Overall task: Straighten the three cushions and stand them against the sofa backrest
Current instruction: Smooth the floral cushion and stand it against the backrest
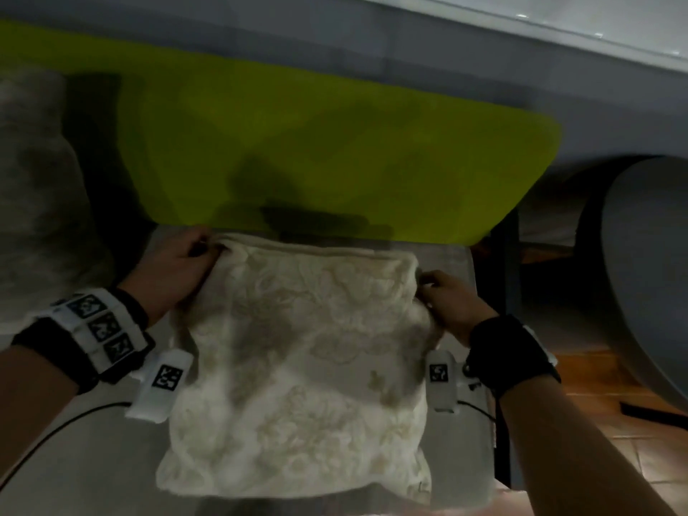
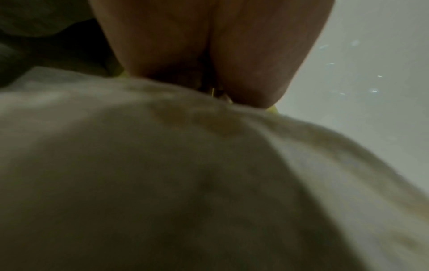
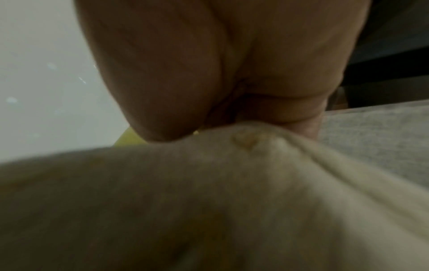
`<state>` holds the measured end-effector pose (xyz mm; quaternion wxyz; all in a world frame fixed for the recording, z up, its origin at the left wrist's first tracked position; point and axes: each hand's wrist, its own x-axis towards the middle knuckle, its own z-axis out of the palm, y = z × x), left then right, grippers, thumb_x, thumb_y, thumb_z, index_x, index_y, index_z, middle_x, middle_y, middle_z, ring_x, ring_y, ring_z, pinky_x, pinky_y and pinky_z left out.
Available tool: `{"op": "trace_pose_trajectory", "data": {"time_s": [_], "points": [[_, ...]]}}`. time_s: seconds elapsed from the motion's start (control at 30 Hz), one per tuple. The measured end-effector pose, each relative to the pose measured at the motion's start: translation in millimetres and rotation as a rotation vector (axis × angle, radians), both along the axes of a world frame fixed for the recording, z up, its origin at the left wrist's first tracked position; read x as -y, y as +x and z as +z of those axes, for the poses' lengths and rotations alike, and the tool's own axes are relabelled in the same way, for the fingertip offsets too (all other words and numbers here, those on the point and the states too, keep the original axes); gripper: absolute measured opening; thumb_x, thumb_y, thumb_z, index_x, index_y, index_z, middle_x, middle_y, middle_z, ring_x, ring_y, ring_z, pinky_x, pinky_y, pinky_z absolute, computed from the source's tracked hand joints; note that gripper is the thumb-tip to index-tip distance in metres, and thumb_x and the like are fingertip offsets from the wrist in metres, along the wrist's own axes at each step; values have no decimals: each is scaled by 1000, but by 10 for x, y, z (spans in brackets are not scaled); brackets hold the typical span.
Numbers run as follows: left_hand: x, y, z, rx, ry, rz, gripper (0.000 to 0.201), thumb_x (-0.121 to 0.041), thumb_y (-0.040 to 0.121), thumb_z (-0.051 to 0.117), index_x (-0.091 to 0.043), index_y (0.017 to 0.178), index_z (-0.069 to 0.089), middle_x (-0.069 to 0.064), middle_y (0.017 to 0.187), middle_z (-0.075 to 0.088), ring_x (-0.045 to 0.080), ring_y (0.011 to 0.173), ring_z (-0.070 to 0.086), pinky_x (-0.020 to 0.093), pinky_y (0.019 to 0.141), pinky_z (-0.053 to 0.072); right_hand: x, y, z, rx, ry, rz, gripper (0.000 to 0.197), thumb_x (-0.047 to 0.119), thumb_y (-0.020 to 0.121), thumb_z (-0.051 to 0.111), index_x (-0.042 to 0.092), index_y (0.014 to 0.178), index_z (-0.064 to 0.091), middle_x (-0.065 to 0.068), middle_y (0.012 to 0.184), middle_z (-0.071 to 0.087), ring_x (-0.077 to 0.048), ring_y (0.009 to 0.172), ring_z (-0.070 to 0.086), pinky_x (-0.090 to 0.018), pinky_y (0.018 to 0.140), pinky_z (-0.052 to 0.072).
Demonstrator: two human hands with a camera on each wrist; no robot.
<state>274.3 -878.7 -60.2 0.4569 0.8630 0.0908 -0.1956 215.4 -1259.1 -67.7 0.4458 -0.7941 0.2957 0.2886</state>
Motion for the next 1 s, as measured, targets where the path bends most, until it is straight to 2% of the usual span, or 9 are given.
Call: {"op": "trace_pose_trajectory", "data": {"time_s": [0.13, 0.23, 0.33, 0.47, 0.6, 0.7, 0.77, 0.83, 1.0], "points": [[22, 21, -76, -173, -44, 9, 20, -38, 103, 44, -30, 112, 60, 8, 133, 59, 29, 124, 53, 33, 105, 36, -11, 98, -61, 79, -162, 121, 29, 53, 89, 67, 24, 90, 71, -4, 100, 73, -27, 100, 68, -41, 89, 55], [32, -9, -51, -165, -29, 0, 17, -36, 99, 54, -26, 97, 68, 5, 113, 69, 23, 100, 64, 33, 88, 49, 53, 95, -70, 223, -442, 218, 19, 41, 96, 62, 24, 93, 70, -10, 92, 67, -34, 94, 67, -33, 73, 46], [38, -14, 19, -112, 159, -131, 24, -40, 99, 53, -19, 101, 66, 4, 96, 68, 15, 82, 60, 25, 65, 43, 338, 146, 82, 284, -677, 109, 23, 35, 95, 60, 25, 113, 69, -17, 109, 69, -41, 100, 65, -38, 77, 50], [111, -2, -9, -108, 66, 29, 22, -36, 100, 54, -16, 104, 62, 14, 103, 65, 22, 81, 59, 30, 69, 46, 580, 158, 149, 528, -362, 3, 13, 27, 94, 65, 31, 107, 67, -4, 107, 74, -28, 101, 68, -39, 83, 54], [25, -69, 45, -153, -188, 133, 22, -29, 94, 63, -17, 111, 67, 15, 118, 68, 26, 108, 64, 39, 96, 49, 544, 65, 124, 394, 201, -181, 20, 24, 93, 74, 24, 107, 60, 2, 97, 74, -16, 84, 74, -43, 74, 59], [-157, -112, 149, -200, -227, 3, 34, -39, 81, 77, -19, 107, 70, 13, 112, 71, 34, 110, 65, 52, 97, 49, 651, 35, 85, 328, 204, -95, 51, 26, 72, 89, 23, 119, 68, -2, 104, 75, -22, 96, 75, -40, 81, 63], [-210, -132, 195, -258, -272, -77, 40, -36, 77, 82, -17, 109, 67, 15, 112, 70, 33, 108, 66, 47, 92, 54, 730, 51, 72, 379, 229, -180, 54, 32, 65, 91, 24, 114, 73, -5, 107, 77, -24, 98, 75, -41, 83, 61], [-196, -124, 215, -117, -237, -81, 20, -16, 84, 76, -21, 100, 66, 6, 102, 72, 25, 96, 68, 28, 77, 57, 729, 44, 96, 435, 256, -280, 41, 33, 71, 87, 20, 108, 76, -5, 104, 78, -25, 97, 75, -40, 82, 59], [-216, -122, 283, 207, -143, 210, 43, -39, 60, 89, -44, 85, 55, 7, 96, 65, 29, 85, 63, 54, 74, 55, 629, -18, 31, 418, 173, -406, 15, 37, 92, 73, 23, 98, 75, -1, 90, 75, -23, 94, 72, -32, 73, 62]]}}
